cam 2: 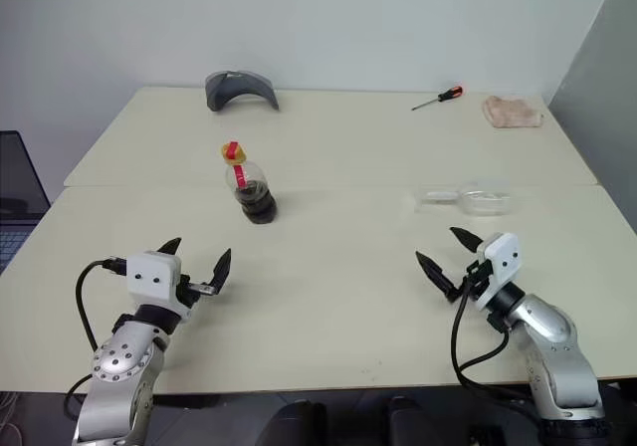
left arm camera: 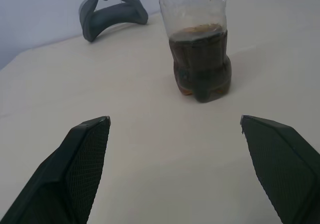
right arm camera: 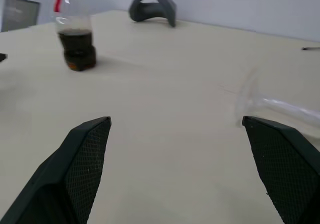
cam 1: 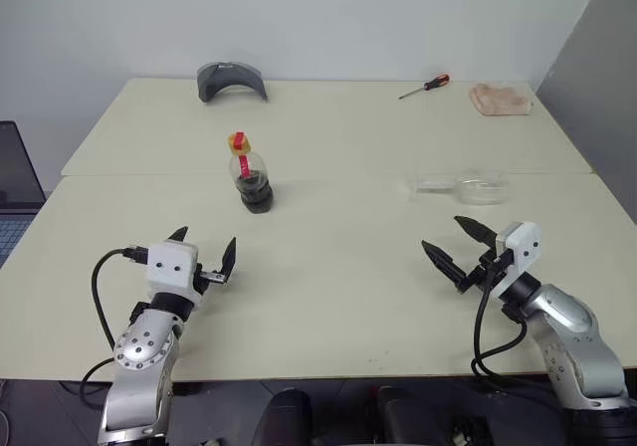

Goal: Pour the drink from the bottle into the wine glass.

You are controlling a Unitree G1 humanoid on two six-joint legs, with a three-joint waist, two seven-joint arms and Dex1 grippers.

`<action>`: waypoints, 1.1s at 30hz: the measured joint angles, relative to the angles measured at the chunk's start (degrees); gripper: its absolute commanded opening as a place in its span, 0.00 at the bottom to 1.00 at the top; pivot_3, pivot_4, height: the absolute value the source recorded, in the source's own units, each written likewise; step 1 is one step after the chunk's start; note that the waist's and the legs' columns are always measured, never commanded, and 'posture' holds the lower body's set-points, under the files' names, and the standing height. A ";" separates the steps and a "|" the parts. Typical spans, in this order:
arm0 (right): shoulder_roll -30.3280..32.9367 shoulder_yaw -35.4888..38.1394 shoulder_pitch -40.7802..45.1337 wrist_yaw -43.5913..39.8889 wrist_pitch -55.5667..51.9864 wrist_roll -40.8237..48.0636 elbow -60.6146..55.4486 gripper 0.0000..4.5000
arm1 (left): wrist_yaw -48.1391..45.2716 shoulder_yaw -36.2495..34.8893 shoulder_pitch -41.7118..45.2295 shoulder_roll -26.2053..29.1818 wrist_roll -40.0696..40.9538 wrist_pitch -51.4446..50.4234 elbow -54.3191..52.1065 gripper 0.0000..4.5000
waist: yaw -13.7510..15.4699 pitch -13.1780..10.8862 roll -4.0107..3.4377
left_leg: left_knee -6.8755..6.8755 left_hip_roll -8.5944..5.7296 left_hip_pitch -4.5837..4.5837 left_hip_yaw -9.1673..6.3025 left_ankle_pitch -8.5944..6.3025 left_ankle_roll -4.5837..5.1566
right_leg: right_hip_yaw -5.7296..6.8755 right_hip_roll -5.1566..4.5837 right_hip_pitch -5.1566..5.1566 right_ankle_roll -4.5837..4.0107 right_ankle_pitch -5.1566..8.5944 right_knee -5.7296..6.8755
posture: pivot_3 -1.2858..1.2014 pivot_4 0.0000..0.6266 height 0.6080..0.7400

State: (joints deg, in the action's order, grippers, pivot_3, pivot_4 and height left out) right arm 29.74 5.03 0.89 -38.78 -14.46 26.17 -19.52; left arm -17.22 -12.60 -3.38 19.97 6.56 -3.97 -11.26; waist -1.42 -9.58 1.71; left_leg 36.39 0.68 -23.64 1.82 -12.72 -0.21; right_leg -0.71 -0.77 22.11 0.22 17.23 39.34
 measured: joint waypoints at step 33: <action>2.26 -5.29 11.21 -3.51 -13.98 7.82 -9.25 1.00 | 3.40 5.57 32.33 -3.69 -1.73 -2.06 32.69 0.99 | 0.46 -0.12 0.32 | 0.46 -0.04 -0.31 -0.35 -0.01 0.01 | 0.34 -0.02 -0.02 0.10 -0.08 0.08 | 0.52 0.24 1.00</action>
State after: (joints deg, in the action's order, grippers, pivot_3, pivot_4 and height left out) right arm 32.00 -0.26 12.10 -42.29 -28.44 33.99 -28.77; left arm -13.81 -7.03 28.96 16.28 4.83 -6.03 21.43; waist -0.96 -9.70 2.03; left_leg 36.86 0.64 -23.94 1.47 -12.72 -0.20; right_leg -0.36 -0.79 22.10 0.32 17.16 39.42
